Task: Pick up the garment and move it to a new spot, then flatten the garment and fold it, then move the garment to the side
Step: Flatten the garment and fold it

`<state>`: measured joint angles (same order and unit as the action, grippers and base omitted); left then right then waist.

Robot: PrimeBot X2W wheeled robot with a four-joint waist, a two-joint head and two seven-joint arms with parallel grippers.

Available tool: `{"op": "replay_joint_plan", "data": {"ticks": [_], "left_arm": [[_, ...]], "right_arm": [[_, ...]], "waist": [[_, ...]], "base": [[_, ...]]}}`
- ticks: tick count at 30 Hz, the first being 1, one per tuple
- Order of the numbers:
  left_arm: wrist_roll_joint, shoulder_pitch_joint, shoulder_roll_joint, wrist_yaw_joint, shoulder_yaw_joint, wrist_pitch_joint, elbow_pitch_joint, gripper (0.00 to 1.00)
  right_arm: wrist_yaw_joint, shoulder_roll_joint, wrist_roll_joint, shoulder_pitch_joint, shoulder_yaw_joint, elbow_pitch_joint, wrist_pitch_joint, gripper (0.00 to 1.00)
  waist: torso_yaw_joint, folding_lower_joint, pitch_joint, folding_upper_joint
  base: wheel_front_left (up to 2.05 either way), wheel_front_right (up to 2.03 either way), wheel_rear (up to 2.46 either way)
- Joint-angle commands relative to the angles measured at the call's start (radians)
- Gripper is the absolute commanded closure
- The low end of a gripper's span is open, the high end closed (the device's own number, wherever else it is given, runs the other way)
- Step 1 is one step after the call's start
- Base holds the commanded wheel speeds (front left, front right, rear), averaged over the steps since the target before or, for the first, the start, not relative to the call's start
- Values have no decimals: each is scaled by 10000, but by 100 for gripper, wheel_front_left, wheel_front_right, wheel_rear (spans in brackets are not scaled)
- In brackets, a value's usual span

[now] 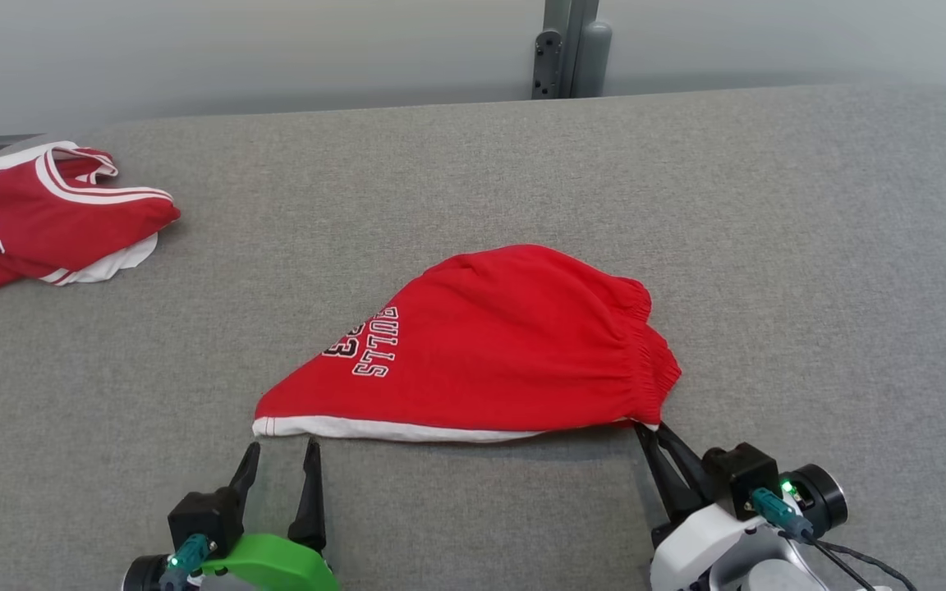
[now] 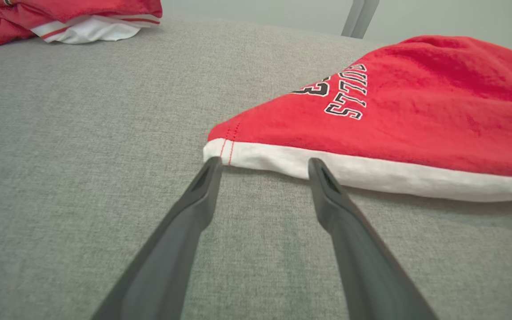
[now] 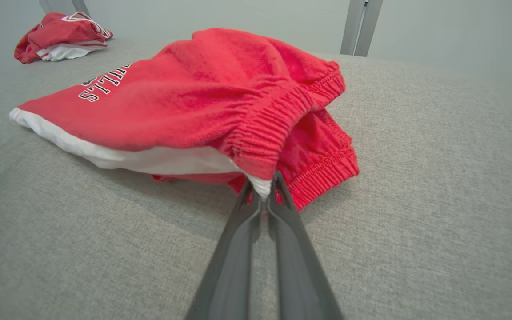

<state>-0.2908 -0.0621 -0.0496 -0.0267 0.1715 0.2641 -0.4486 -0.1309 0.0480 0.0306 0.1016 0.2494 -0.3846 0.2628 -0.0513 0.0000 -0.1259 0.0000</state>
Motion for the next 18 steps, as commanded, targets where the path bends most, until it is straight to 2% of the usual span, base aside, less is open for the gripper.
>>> {"op": "replay_joint_plan", "data": {"ticks": [1, 7, 15, 16, 18], "left_arm": [[100, -212, -18, -69, -65, 5, -168, 0], [244, -644, -110, -168, -72, 5, -1161, 0], [380, -645, -146, -124, -485, 5, -1289, 0], [407, -647, -150, -147, -512, 7, -1359, 4], [456, -667, -153, -206, -519, 7, -1472, 31]], "right_arm": [[1, 42, -115, -83, -119, 56, 31, 100], [3, 57, -221, -18, -288, 114, 31, 100], [1, 52, -208, -24, -283, 148, 29, 100], [1, 51, -193, -30, -270, 140, 31, 100], [1, 49, -176, -38, -246, 129, 31, 100]], "waist": [[98, 0, -71, 0], [299, 0, -150, 0], [368, 0, -173, 0], [374, 0, -166, 0], [389, 0, -150, 0]], "base": [[0, 0, 0], [0, 0, 0], [0, 0, 0], [0, 0, 0], [0, 0, 0]]}}
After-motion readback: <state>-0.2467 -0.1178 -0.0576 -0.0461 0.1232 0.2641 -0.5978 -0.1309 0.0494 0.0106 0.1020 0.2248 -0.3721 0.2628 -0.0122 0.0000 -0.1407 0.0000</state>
